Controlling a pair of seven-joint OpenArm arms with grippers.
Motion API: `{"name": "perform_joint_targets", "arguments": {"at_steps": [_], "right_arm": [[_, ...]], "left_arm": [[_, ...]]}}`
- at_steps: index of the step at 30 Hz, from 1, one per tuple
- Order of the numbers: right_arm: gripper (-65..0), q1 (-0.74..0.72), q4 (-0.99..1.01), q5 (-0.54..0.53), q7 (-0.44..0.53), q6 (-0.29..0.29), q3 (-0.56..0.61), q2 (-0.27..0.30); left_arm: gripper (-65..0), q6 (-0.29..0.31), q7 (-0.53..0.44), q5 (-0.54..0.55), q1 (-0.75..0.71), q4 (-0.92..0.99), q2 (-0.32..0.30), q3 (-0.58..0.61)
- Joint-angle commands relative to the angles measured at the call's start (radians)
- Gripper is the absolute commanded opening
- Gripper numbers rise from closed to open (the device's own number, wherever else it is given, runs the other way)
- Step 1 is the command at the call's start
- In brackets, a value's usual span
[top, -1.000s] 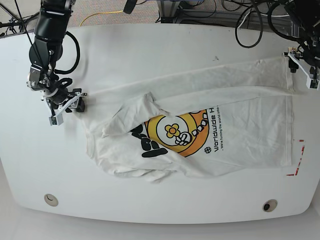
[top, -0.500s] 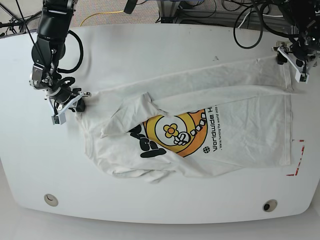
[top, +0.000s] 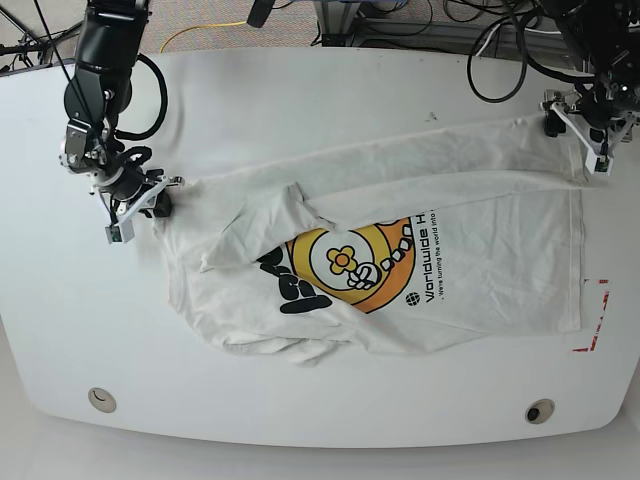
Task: Fold the T-shirt properly
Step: 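Pull the shirt with both grippers to straighten it flat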
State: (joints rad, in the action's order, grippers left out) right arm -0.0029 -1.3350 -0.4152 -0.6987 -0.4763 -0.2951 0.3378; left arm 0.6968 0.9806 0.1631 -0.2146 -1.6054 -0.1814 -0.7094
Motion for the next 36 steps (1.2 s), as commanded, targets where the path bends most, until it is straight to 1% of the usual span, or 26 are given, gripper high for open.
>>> {"name": "perform_joint_targets", "arguments": {"at_steps": [1,2,4,7,8,10,12,15,19,23,25,32,36], "right_arm": [[-57.7,-0.004,-0.016,0.005,-0.009,-0.008,-0.005,0.013],[-59.0,-0.001,-0.016,0.003,-0.009,-0.008,-0.005,0.013],[-64.0,0.017,-0.022,0.003,-0.008,-0.008,-0.005,0.013],[-65.0,0.042,-0.064,0.003,-0.011,-0.008,-0.008,0.013],[-65.0,0.060,-0.082,0.003,-0.011,-0.008,-0.019,0.013],[-65.0,0.093,-0.119,0.003,-0.011,-0.008,-0.048,0.011],[-65.0,0.120,-0.156,0.003,-0.013,-0.008,-0.074,-0.009],[-65.0,0.165,-0.199,0.005,-0.051,-0.006,-0.131,-0.021],[-65.0,0.237,-0.258,0.003,-0.103,-0.006,-0.187,-0.024],[-65.0,0.320,-0.332,0.003,-0.118,-0.008,-0.252,-0.064],[-65.0,0.367,-0.369,0.003,-0.125,-0.008,-0.286,-0.076],[-65.0,0.461,-0.403,0.003,-0.121,-0.008,-0.307,-0.078],[-65.0,0.482,-0.404,0.003,-0.118,-0.008,-0.315,-0.078]], "left_arm": [[-26.1,0.001,0.005,-0.003,0.014,0.024,-0.020,0.009],[-29.7,0.001,0.005,-0.004,0.024,0.037,-0.022,0.010],[-39.4,0.001,0.005,-0.006,0.045,0.090,-0.025,0.023],[-50.0,0.001,0.005,-0.006,0.050,0.126,-0.025,0.040],[-52.5,0.001,0.005,-0.006,0.050,0.124,-0.025,0.049],[-55.3,0.001,0.005,-0.006,0.040,0.109,-0.025,0.075],[-56.8,0.001,0.005,-0.006,0.037,0.080,-0.027,0.106],[-60.8,0.001,0.005,-0.006,-0.003,0.010,-0.033,0.164],[-62.6,0.001,0.011,-0.006,-0.045,-0.088,-0.046,0.236],[-62.6,0.001,0.011,-0.007,-0.108,-0.180,-0.048,0.244],[-62.6,0.001,0.011,-0.007,-0.147,-0.217,-0.068,0.244],[-62.5,0.001,0.010,-0.004,-0.220,-0.229,-0.143,0.241],[-62.1,0.001,0.010,-0.004,-0.231,-0.230,-0.157,0.241]]}}
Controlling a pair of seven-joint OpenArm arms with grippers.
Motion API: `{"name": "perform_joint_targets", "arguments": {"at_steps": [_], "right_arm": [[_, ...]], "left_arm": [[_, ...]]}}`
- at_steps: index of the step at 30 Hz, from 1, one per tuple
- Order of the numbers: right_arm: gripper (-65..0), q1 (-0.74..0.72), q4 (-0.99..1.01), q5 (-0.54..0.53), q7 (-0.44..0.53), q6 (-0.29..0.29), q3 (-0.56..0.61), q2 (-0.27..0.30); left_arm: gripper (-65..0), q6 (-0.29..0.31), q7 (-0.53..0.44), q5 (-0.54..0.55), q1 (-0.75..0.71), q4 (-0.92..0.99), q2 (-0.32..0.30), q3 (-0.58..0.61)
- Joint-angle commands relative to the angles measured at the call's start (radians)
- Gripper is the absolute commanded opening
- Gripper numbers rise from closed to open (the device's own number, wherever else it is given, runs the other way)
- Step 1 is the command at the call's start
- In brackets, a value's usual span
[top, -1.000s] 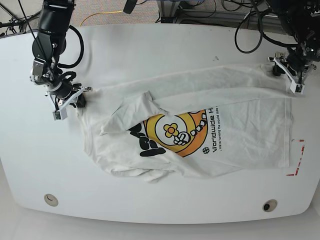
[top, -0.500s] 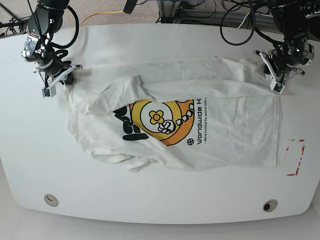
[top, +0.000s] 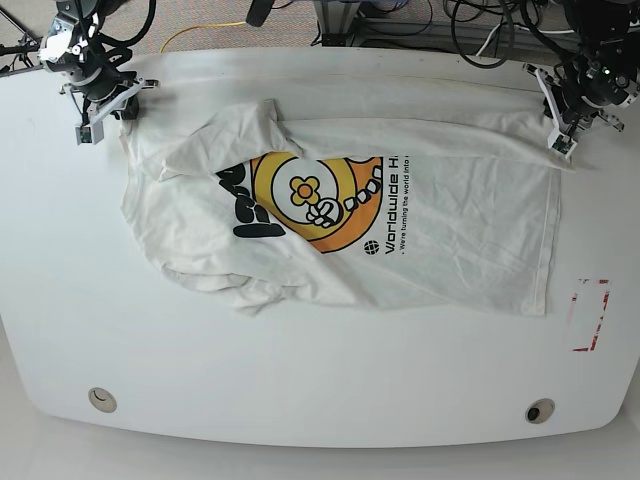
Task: Fold the T-shirt properly
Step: 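Pull the shirt with both grippers to straighten it flat, then release the right gripper and shift it along the shirt's shoulder edge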
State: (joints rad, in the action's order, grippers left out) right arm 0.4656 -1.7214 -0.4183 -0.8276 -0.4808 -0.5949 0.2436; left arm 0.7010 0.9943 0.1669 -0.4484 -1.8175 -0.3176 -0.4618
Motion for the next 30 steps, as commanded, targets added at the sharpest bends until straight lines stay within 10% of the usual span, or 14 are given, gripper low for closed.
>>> {"name": "perform_joint_targets", "arguments": {"at_steps": [1,8,12,17,30], "right_arm": [[-65.0,0.015,-0.018,0.006,0.011,-0.003,-0.027,0.017],[-61.7,0.015,-0.030,0.006,0.006,-0.063,-0.104,0.017],[-37.7,0.015,-0.095,0.006,0.006,-0.074,-0.136,-0.014],[-10.9,0.014,-0.230,0.002,-0.026,-0.088,-0.159,-0.053],[-16.8,-0.014,-0.269,-0.299,-0.120,-0.178,-0.073,-0.068]], "left_arm": [[-62.1,-0.003,-0.004,-0.008,0.003,-0.018,-0.025,-0.007],[-61.9,-0.003,-0.004,-0.008,-0.010,-0.017,-0.025,-0.005],[-61.0,-0.003,-0.002,-0.010,-0.010,-0.014,-0.025,-0.004],[-44.6,-0.003,-0.002,-0.010,-0.010,-0.014,-0.025,-0.004],[-39.2,-0.003,-0.002,-0.010,-0.011,-0.014,-0.025,-0.007]]}}
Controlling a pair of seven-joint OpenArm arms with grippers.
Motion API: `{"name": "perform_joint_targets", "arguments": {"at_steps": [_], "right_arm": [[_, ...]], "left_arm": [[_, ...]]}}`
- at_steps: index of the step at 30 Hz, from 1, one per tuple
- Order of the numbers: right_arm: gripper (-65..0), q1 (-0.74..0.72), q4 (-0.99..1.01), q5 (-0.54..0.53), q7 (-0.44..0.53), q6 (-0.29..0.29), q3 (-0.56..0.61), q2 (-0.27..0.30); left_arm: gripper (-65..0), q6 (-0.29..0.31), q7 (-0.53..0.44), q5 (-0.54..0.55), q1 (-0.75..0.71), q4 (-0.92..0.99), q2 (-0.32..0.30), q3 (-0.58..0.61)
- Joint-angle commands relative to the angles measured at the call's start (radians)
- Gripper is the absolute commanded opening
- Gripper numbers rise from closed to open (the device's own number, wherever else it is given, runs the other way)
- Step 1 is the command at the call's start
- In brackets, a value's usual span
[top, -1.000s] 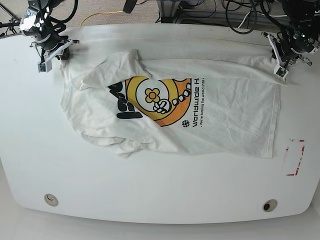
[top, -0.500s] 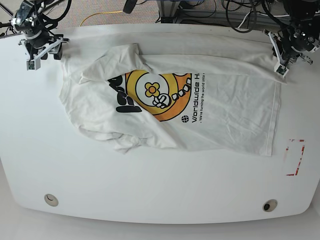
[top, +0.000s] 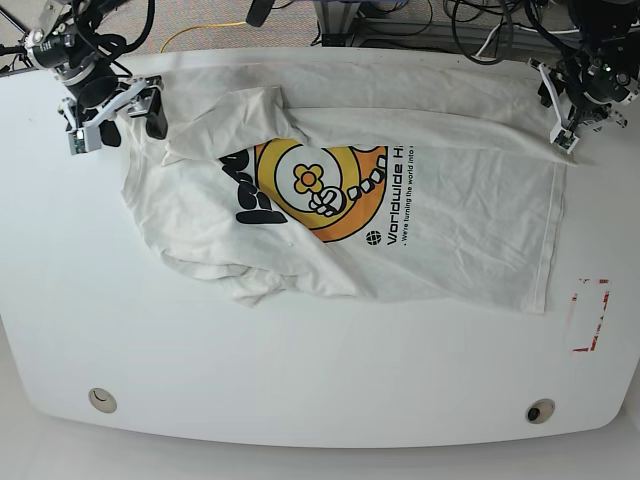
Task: Fold the T-shirt properly
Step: 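Release the right gripper and shift it along the shirt's shoulder edge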
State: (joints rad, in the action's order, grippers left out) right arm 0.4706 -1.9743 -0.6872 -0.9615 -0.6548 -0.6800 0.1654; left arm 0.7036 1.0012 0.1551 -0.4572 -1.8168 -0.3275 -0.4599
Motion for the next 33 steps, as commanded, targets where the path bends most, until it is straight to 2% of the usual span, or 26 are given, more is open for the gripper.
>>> {"name": "perform_joint_targets", "arguments": {"at_steps": [1,8,10,11,15,16,18,22,25,33], "right_arm": [[-16.8,-0.025,-0.016,-0.035,0.002,-0.003,0.027,0.009],[-17.0,-0.043,-0.015,-0.038,-0.023,-0.006,0.128,0.004],[-19.3,-0.054,-0.013,-0.033,-0.023,0.000,0.153,0.004],[-22.5,-0.056,-0.010,-0.033,-0.023,0.000,0.164,0.004],[-46.5,-0.080,0.030,-0.033,-0.023,0.003,0.197,0.004],[-54.9,-0.086,0.039,-0.032,-0.023,0.003,0.199,0.004],[-64.7,-0.088,0.051,-0.030,-0.024,0.008,0.199,0.007],[-63.6,-0.069,0.049,-0.030,-0.024,0.076,0.196,0.012],[-62.9,-0.039,0.031,-0.036,-0.024,0.114,0.167,0.043],[-62.9,-0.023,0.034,-0.025,-0.024,0.129,0.082,0.056]], "left_arm": [[-39.2,-0.005,-0.009,0.002,-0.002,-0.014,-0.015,-0.007],[-39.2,-0.005,-0.009,0.002,-0.002,-0.014,-0.015,-0.009],[-39.2,-0.005,-0.009,0.002,-0.002,-0.014,-0.019,-0.009],[-39.2,-0.005,-0.009,0.002,-0.002,-0.014,-0.023,-0.009],[-39.2,-0.005,-0.009,0.002,-0.002,-0.014,-0.022,-0.009],[-39.2,-0.005,-0.009,0.002,-0.001,-0.014,-0.022,-0.009],[-39.2,-0.005,-0.009,0.002,-0.001,-0.014,-0.022,-0.009],[-39.2,-0.005,-0.009,0.002,-0.001,-0.014,-0.022,-0.009],[-39.2,-0.005,-0.009,0.002,-0.001,-0.014,-0.022,-0.009],[-39.2,-0.005,-0.009,0.002,-0.001,-0.014,-0.023,-0.009]]}}
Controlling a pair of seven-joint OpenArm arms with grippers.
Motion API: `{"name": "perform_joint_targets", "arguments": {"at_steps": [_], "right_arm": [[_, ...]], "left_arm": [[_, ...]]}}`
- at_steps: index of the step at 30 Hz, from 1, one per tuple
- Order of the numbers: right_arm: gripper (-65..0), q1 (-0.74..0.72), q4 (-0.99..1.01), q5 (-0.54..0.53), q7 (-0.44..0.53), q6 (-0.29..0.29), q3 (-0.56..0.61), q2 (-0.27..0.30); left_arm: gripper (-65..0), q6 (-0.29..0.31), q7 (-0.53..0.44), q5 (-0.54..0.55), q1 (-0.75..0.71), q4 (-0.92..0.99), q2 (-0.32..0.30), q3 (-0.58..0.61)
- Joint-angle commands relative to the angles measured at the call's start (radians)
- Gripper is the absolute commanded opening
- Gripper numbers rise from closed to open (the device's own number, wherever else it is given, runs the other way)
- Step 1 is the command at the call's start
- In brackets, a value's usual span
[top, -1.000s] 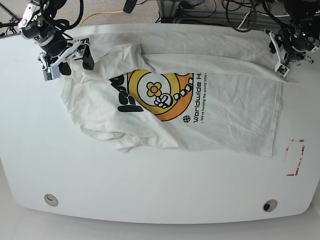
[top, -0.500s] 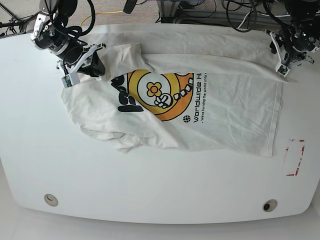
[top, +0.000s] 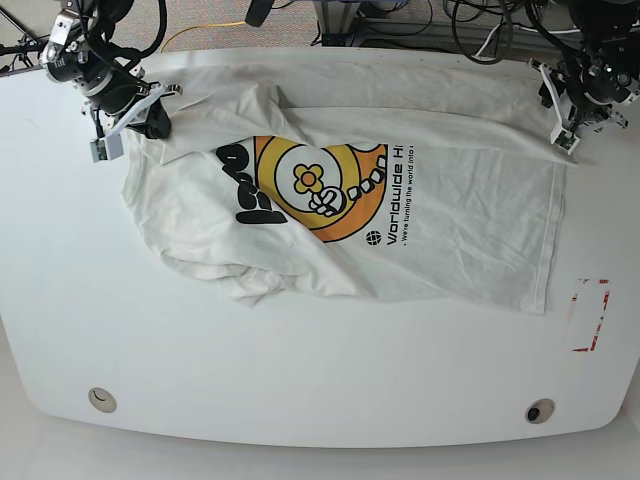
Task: Fold the T-shirt properly
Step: 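Release the right gripper and shift it along the shirt's shoulder edge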
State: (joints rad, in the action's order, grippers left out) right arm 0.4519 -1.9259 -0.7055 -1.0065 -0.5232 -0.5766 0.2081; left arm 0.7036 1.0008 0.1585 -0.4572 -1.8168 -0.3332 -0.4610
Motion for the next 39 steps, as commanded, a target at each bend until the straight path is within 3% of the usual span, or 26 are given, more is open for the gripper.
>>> {"name": "perform_joint_targets", "arguments": {"at_steps": [1,7,14,16,19,24,30,34,39], "right_arm": [[-62.6,-0.006,-0.010,0.007,0.021,-0.002,-0.023,0.014],[-59.0,-0.075,0.032,0.143,0.021,-0.005,-0.019,0.012],[-17.6,-0.092,0.032,0.280,0.042,-0.005,-0.026,0.006],[-14.9,-0.089,0.021,0.281,0.071,-0.005,-0.032,0.006],[-18.9,-0.083,-0.020,0.240,0.079,-0.019,-0.089,0.003],[-31.5,-0.052,-0.040,0.057,0.033,-0.119,-0.098,0.000],[-44.9,-0.046,-0.036,-0.093,-0.061,-0.139,-0.075,-0.017],[-50.7,-0.049,-0.031,-0.110,-0.081,-0.131,0.008,-0.023],[-51.2,-0.071,0.084,-0.039,-0.068,-0.130,0.054,-0.025]], "left_arm": [[-39.2,-0.005,-0.009,-0.001,-0.001,-0.014,-0.017,-0.008],[-39.2,-0.005,-0.009,-0.003,0.004,-0.013,-0.017,-0.006],[-39.2,-0.005,-0.012,-0.049,0.007,-0.013,-0.027,-0.003],[-39.2,-0.005,-0.012,-0.049,0.007,-0.013,-0.027,-0.003],[-39.2,-0.005,-0.012,-0.050,0.007,-0.013,-0.027,-0.003],[-39.2,-0.005,-0.010,-0.049,0.007,-0.013,-0.027,-0.003],[-39.2,-0.005,-0.010,-0.050,0.008,-0.013,-0.025,-0.003],[-39.2,-0.005,-0.012,-0.050,0.008,-0.013,-0.025,-0.003],[-39.2,-0.005,-0.012,-0.050,0.008,-0.013,-0.025,-0.003]]}}
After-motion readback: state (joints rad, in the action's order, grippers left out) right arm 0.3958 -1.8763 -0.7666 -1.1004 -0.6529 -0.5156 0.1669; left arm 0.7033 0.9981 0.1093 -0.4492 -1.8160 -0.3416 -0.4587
